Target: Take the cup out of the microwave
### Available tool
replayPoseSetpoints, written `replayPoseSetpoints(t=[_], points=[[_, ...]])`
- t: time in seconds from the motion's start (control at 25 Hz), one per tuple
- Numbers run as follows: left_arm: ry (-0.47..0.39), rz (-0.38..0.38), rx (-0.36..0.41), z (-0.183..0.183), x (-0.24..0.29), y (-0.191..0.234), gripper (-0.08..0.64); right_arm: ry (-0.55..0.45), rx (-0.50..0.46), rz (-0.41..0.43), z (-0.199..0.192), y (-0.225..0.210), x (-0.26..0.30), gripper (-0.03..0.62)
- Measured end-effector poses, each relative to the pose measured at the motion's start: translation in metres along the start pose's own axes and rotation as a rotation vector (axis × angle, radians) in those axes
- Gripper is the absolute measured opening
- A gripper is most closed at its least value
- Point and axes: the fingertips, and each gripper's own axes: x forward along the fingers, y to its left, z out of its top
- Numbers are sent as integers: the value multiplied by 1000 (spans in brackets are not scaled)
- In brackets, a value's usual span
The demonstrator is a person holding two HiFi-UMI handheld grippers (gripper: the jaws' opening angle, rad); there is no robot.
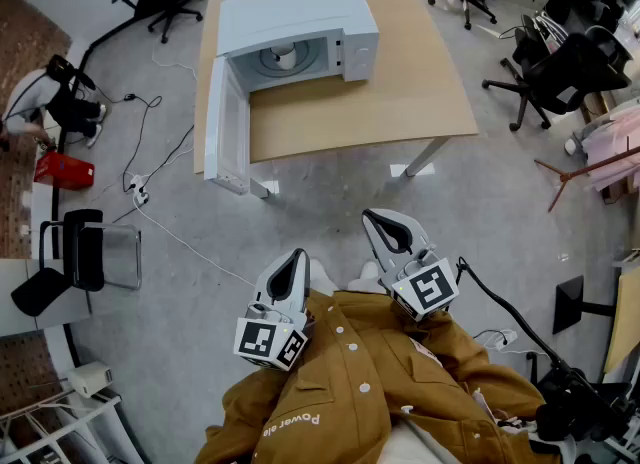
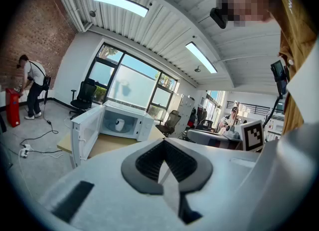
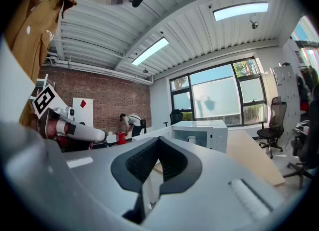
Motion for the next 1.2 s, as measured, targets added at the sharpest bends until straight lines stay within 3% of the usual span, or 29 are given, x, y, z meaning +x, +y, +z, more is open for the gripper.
replayPoseSetpoints(t=[0.52,0.64,0.68,0.72,0.76,1.0,1.2], points=[[-3,8,-58,1,-10,29,0,36,-4,-13,-3,12,21,5],[-7,10,-70,3,-12,41,0,-42,-6,-34,6,13,29,6],[-10,12,-73,5,-13,46,0,-69,0,-42,10,12,34,68],[-13,13,-76,7,-14,52,0,-87,4,-43,13,11,41,266],[-18,13,-77,9,-14,59,0,-98,2,-45,15,11,49,316],[-38,-28,-94,10,-10,95,0,-79,-62,-90,9,5,80,287],[13,-62,-99,8,3,99,0,-45,-48,-137,7,-20,93,281]])
